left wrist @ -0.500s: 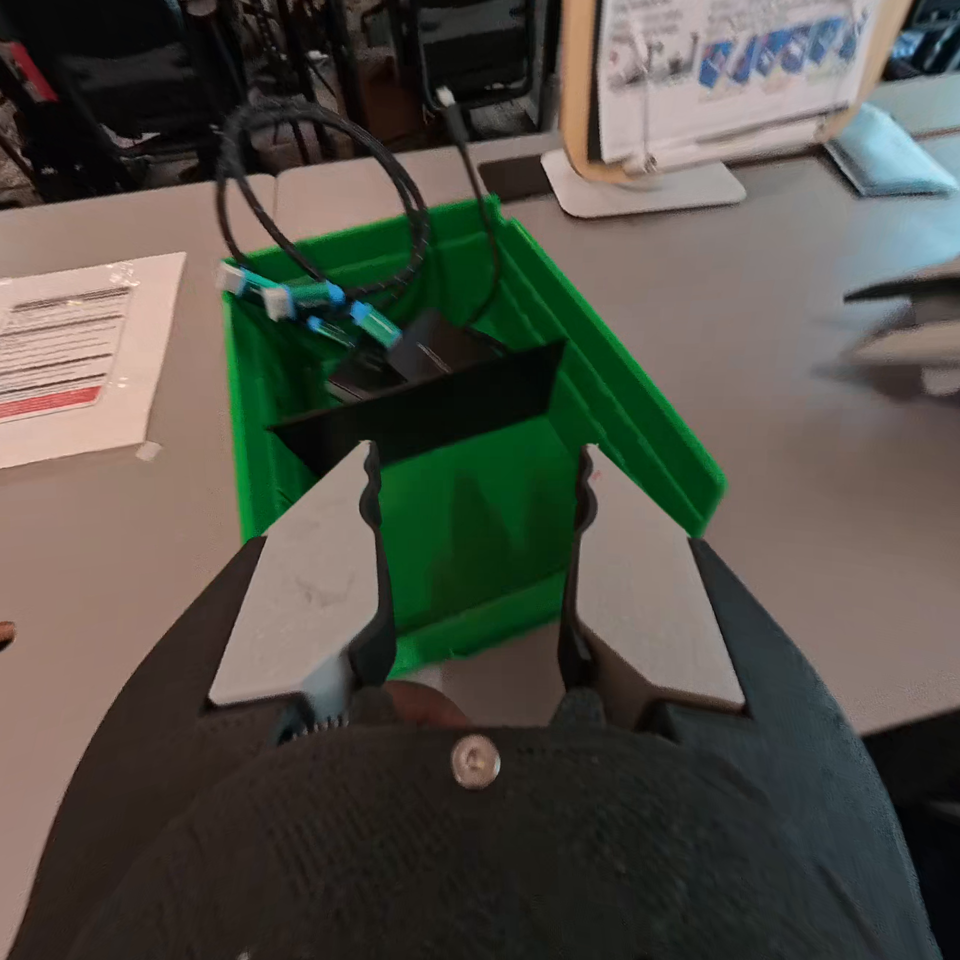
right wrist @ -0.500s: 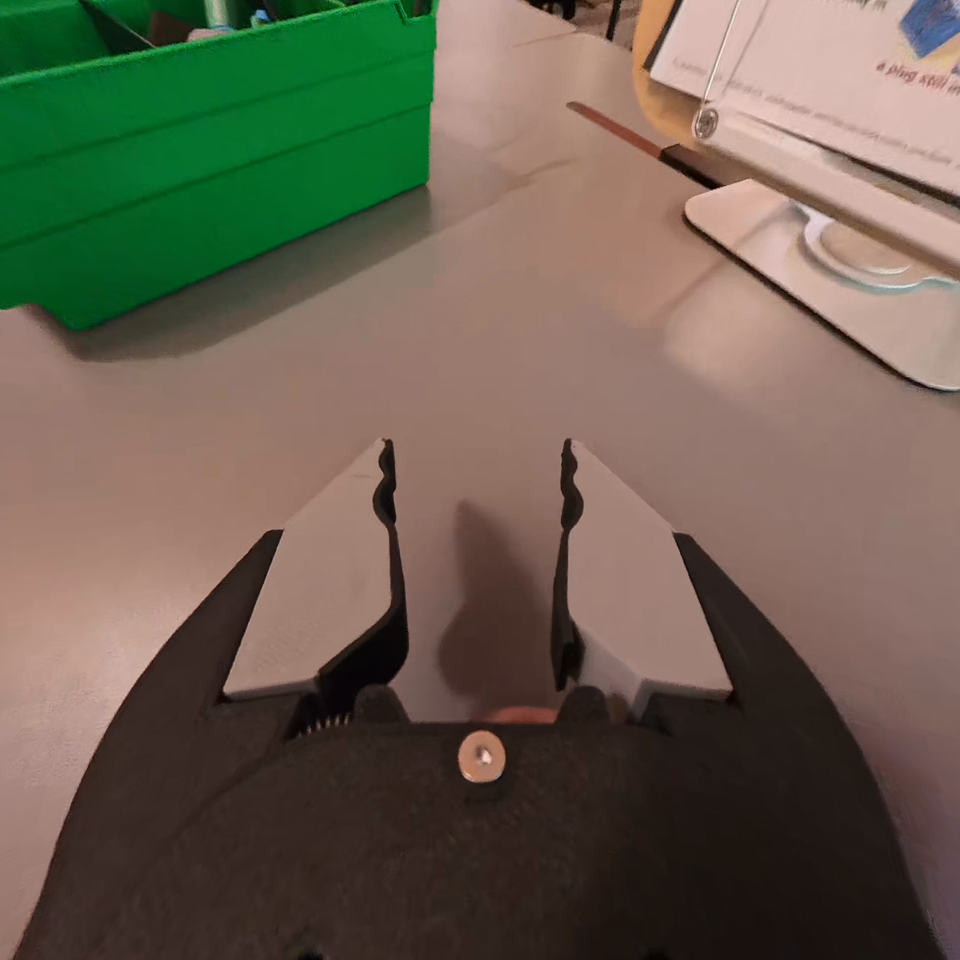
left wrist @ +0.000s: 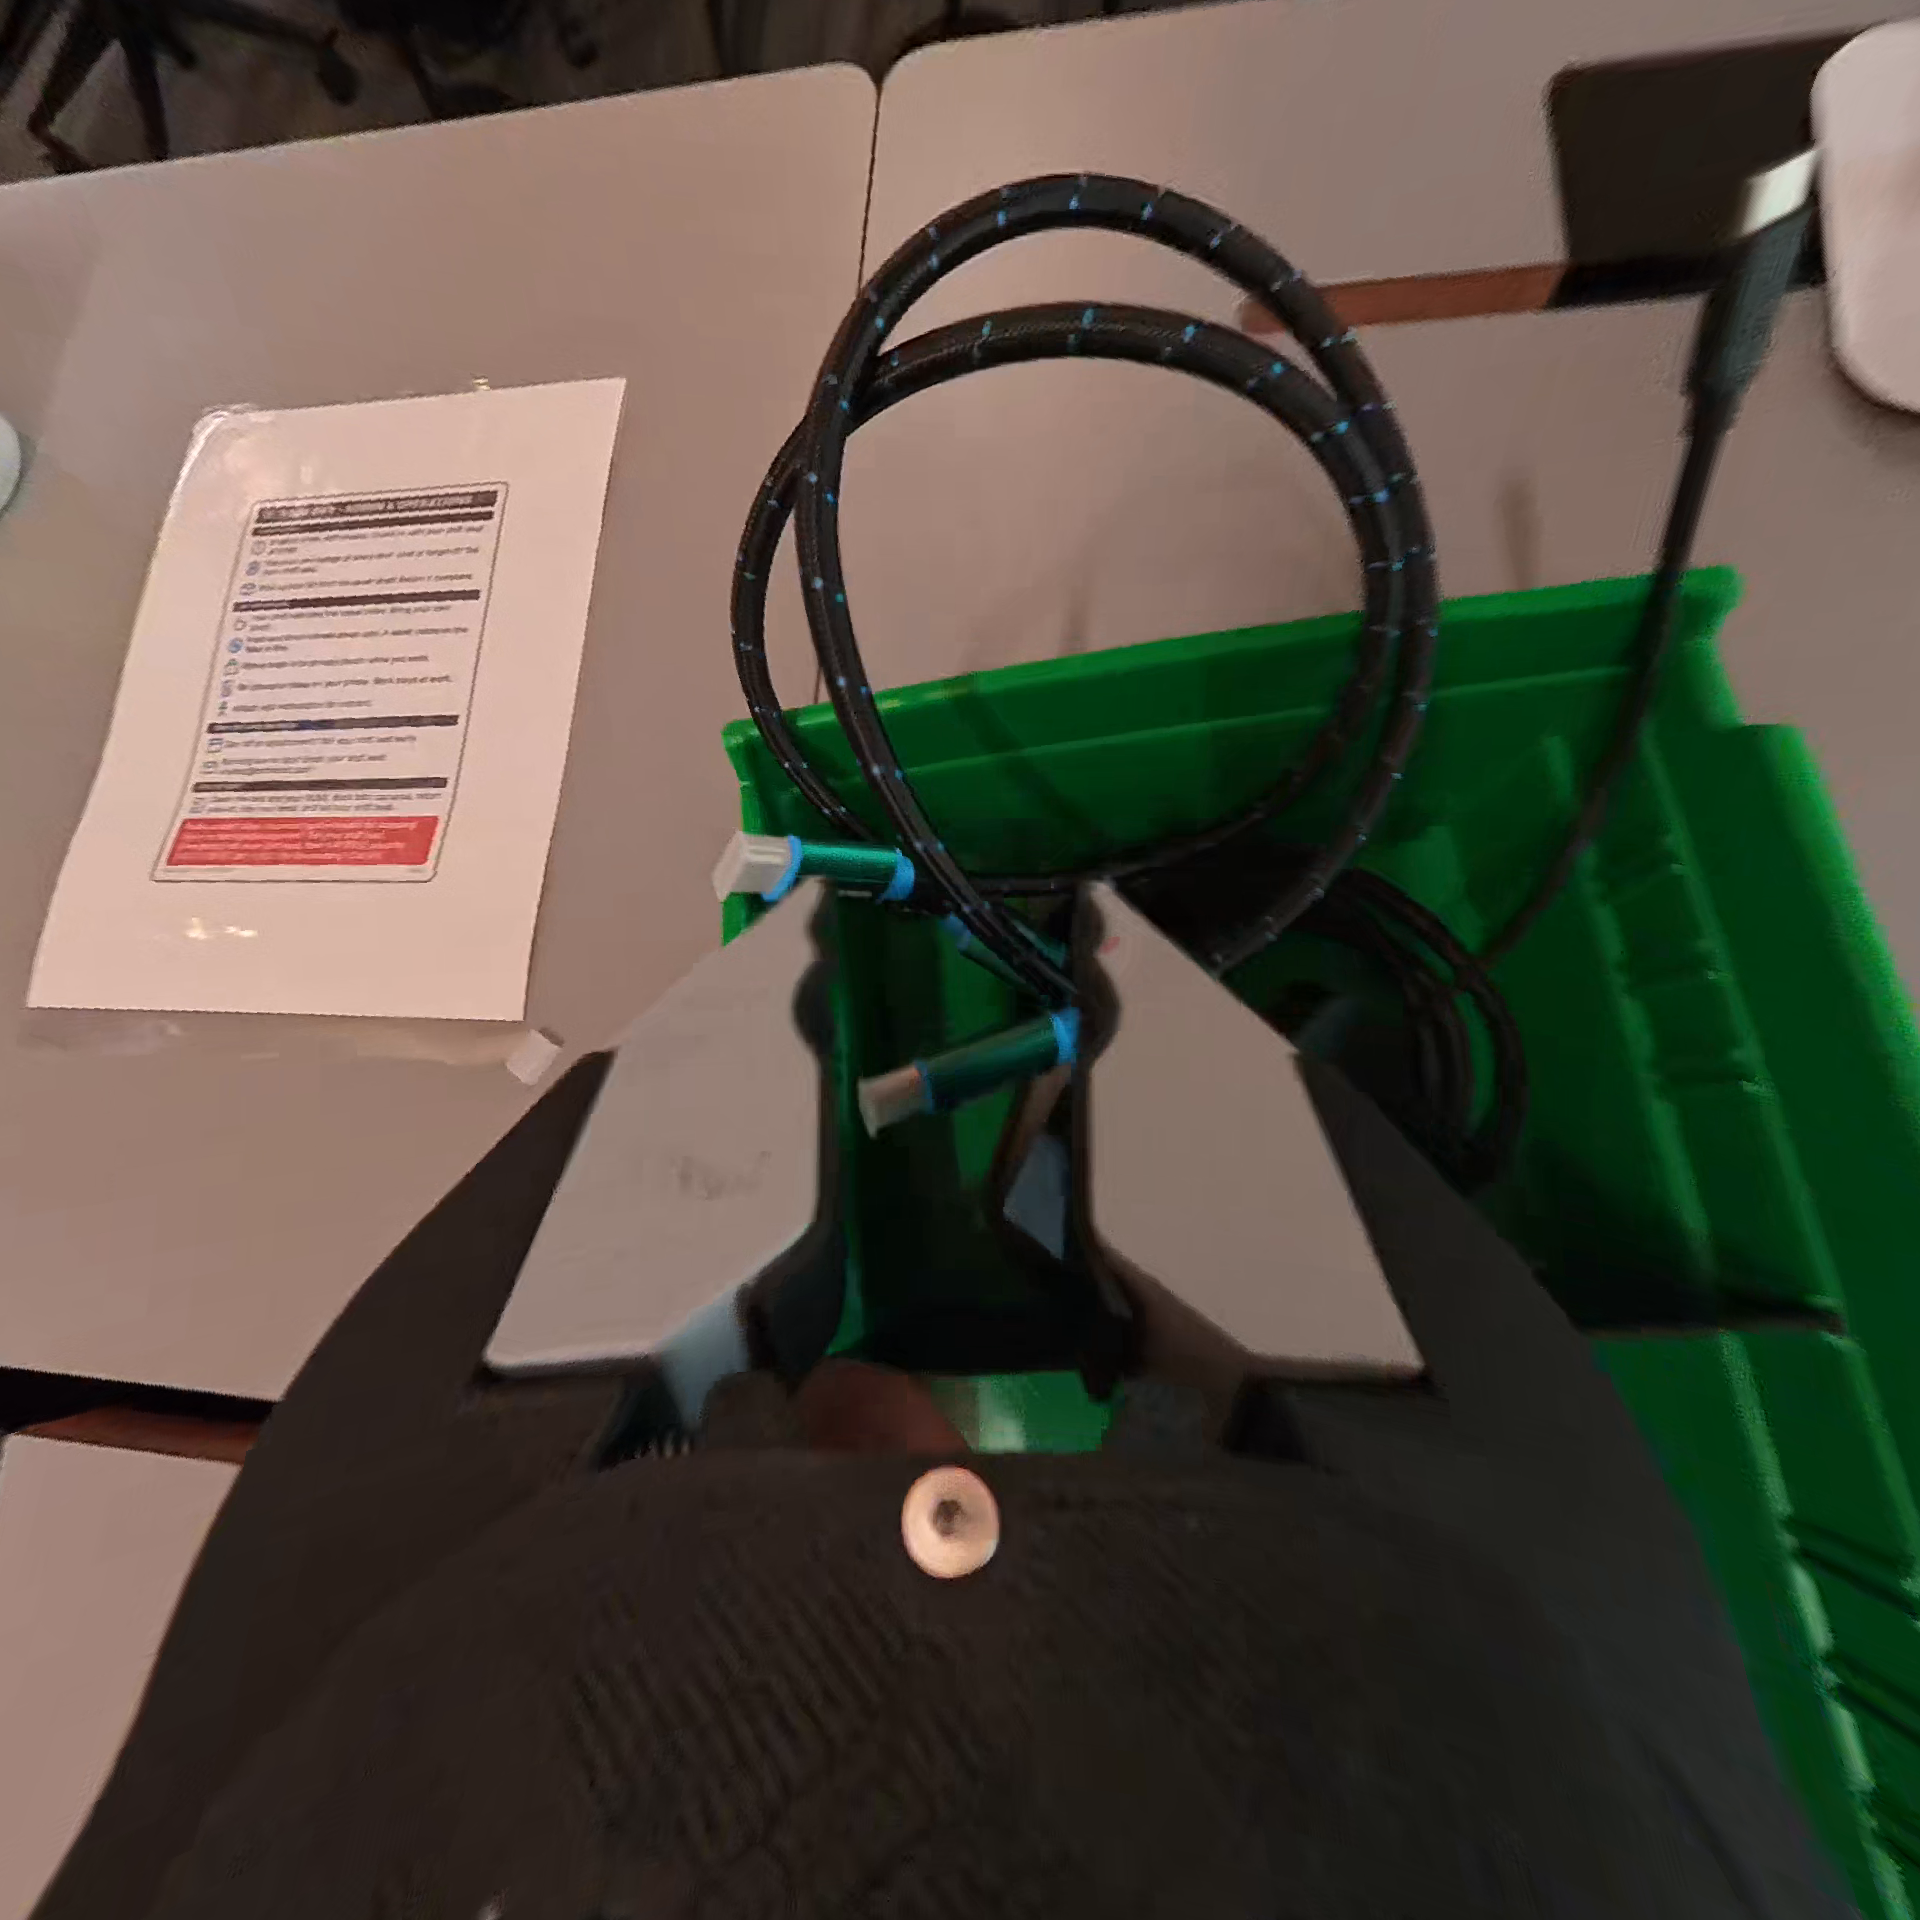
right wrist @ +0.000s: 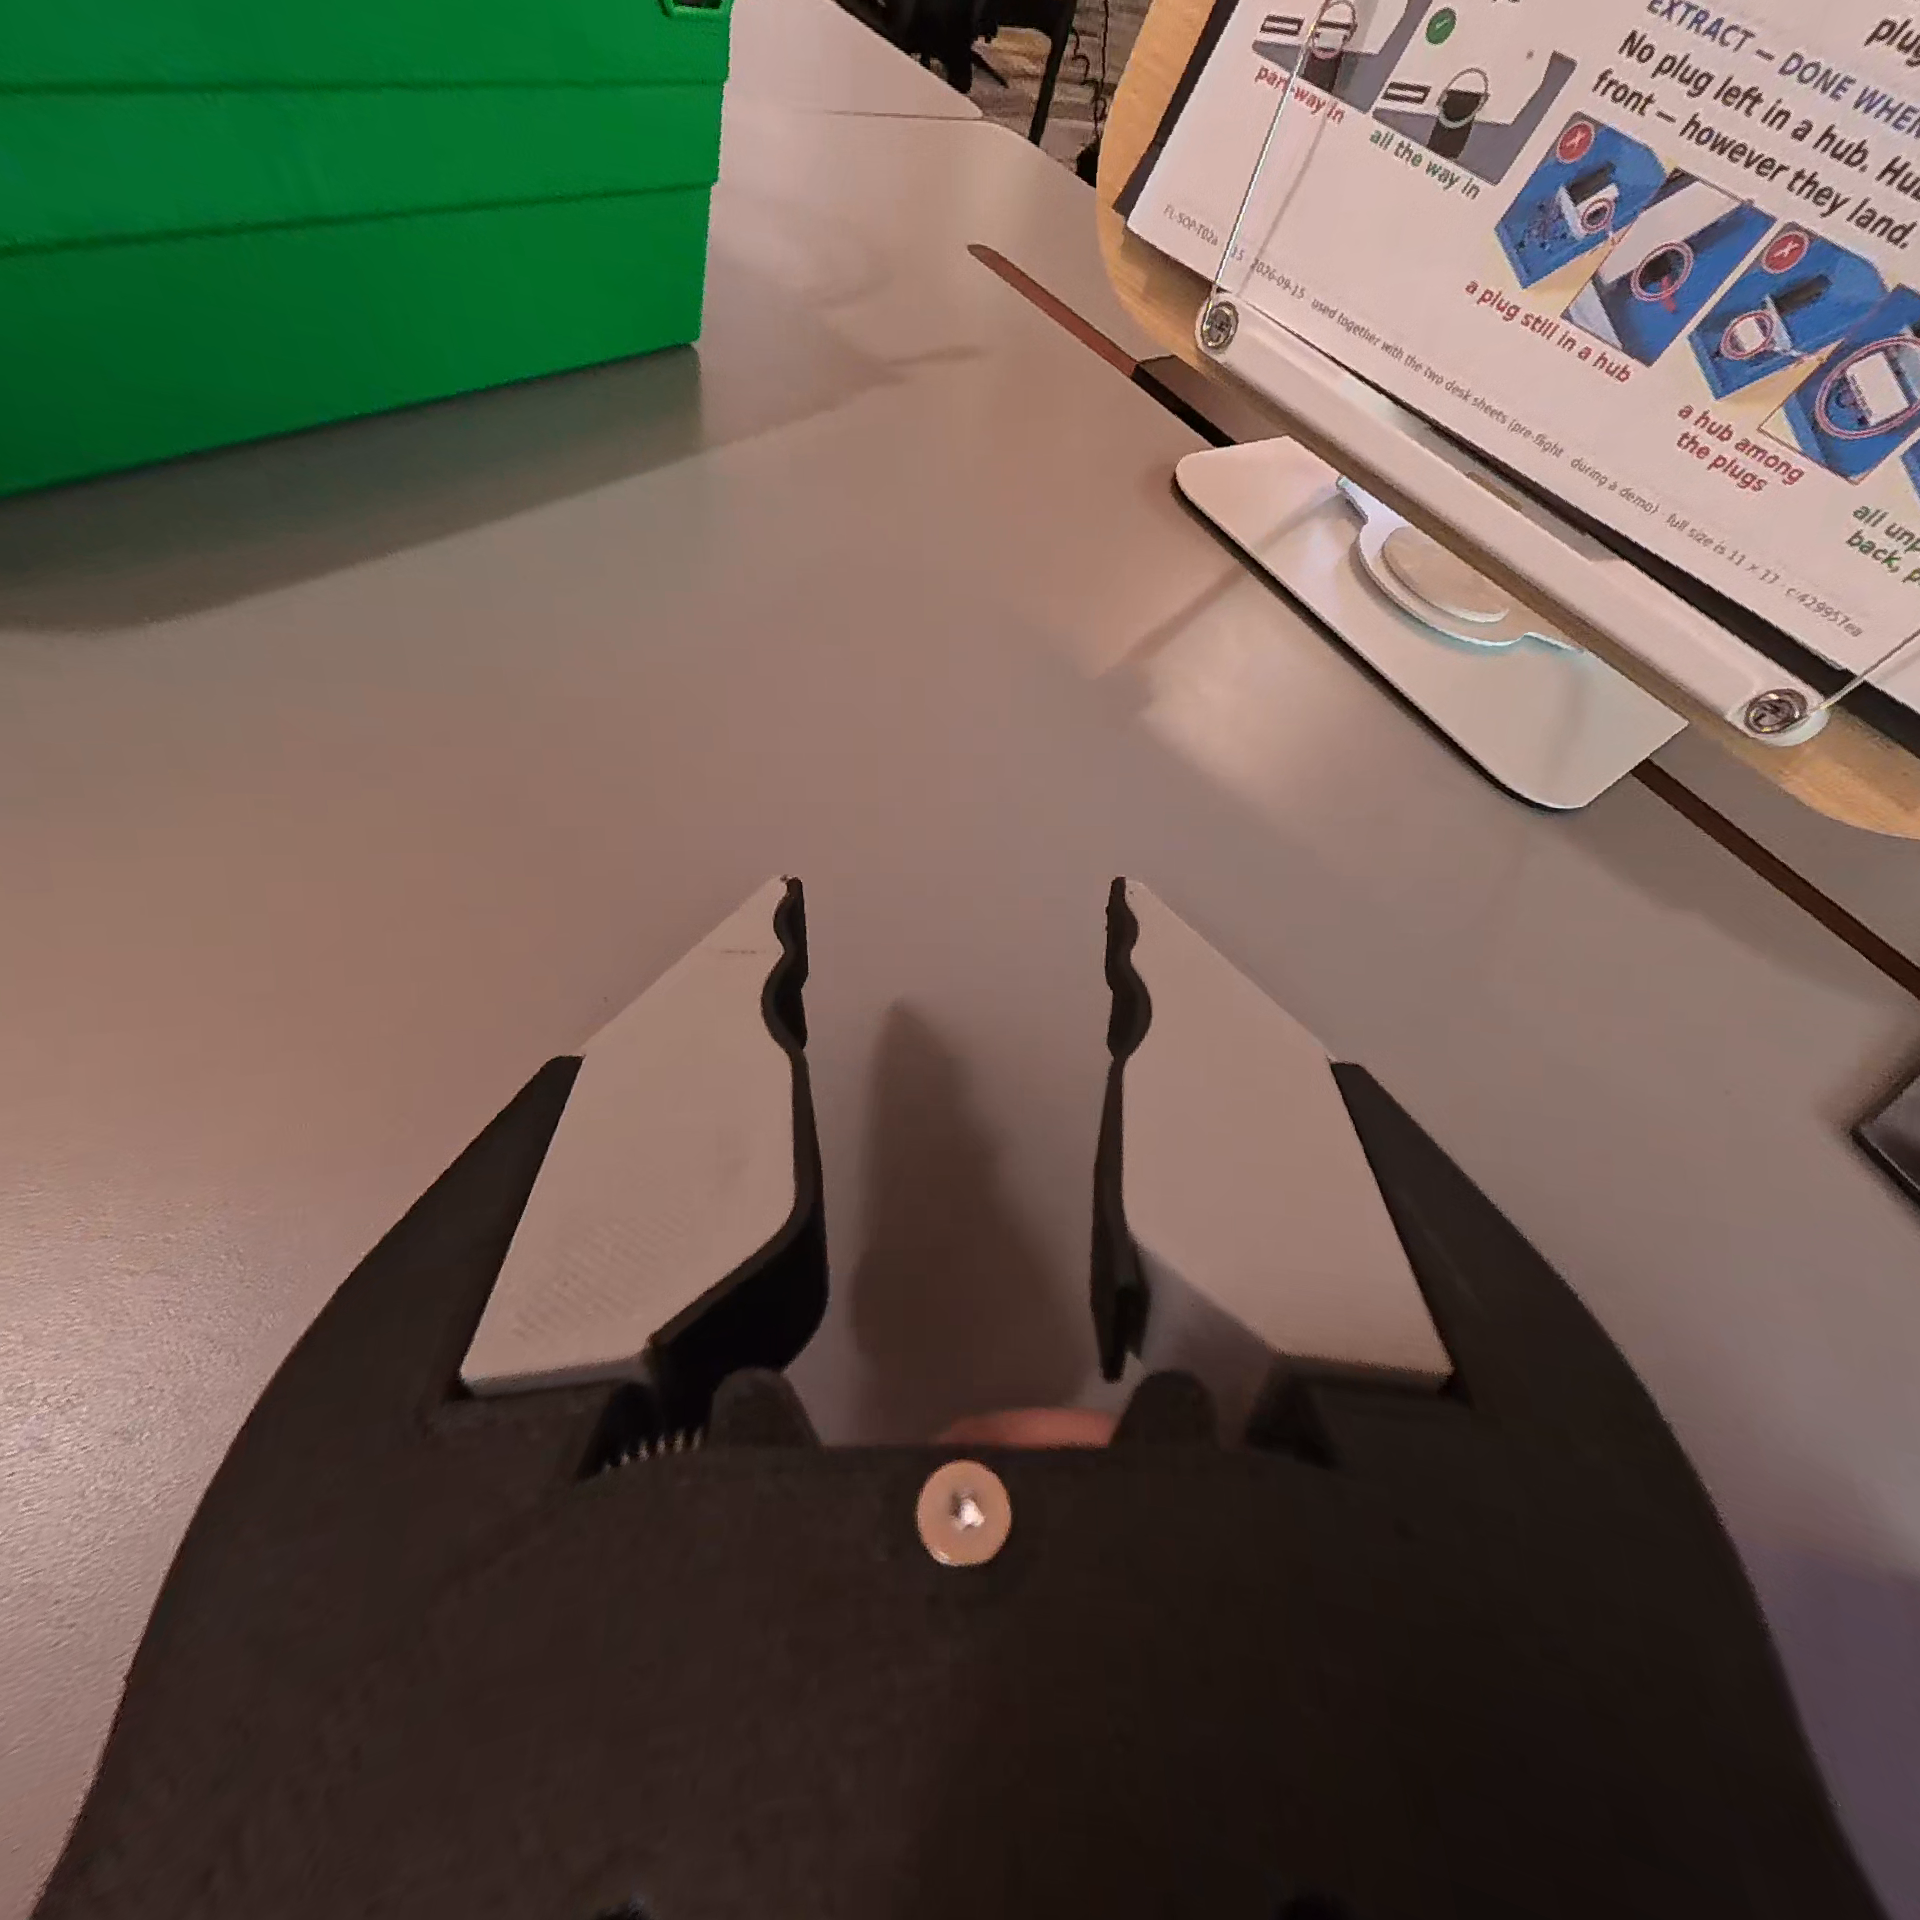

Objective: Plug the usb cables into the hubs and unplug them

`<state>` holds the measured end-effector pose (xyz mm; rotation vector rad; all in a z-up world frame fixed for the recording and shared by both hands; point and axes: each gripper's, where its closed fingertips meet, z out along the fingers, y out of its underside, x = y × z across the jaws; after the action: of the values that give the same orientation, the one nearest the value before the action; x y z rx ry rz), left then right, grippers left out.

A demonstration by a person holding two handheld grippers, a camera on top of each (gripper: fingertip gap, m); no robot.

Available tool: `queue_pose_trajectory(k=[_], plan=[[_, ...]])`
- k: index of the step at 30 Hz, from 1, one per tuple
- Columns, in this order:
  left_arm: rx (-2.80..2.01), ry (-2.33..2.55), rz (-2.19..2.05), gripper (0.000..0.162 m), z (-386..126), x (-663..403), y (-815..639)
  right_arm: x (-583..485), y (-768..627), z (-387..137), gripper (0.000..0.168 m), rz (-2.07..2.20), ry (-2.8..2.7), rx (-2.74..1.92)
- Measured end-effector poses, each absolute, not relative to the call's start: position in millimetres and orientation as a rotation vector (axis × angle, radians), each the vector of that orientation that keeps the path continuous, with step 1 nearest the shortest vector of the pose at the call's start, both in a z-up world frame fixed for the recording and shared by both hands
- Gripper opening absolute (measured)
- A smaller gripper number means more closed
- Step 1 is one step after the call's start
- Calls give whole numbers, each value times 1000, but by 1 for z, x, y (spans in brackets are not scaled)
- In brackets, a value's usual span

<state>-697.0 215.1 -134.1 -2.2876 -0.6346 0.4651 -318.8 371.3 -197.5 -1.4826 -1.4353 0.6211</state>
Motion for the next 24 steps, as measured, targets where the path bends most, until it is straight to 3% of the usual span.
queue_pose_trajectory(k=[1,2,5,14,20,24], plan=[[-2301,-622,496,21,-136,-700,217,-319,371,-196,55,628,-1432,-1483],[-2305,-602,523,15,-136,-702,220,-319,371,-195,55,633,-1429,-1479],[-2253,-562,604,12,-120,-703,227,-319,371,-191,54,615,-1428,-1454],[-1996,-224,796,4,1,-642,246,-319,372,-193,54,612,-1427,-1464],[-1802,-90,656,3,60,-563,263,-319,370,-189,57,666,-1411,-1448],[-1674,-43,356,4,78,-490,278,-325,346,-174,72,912,-1417,-1405]])
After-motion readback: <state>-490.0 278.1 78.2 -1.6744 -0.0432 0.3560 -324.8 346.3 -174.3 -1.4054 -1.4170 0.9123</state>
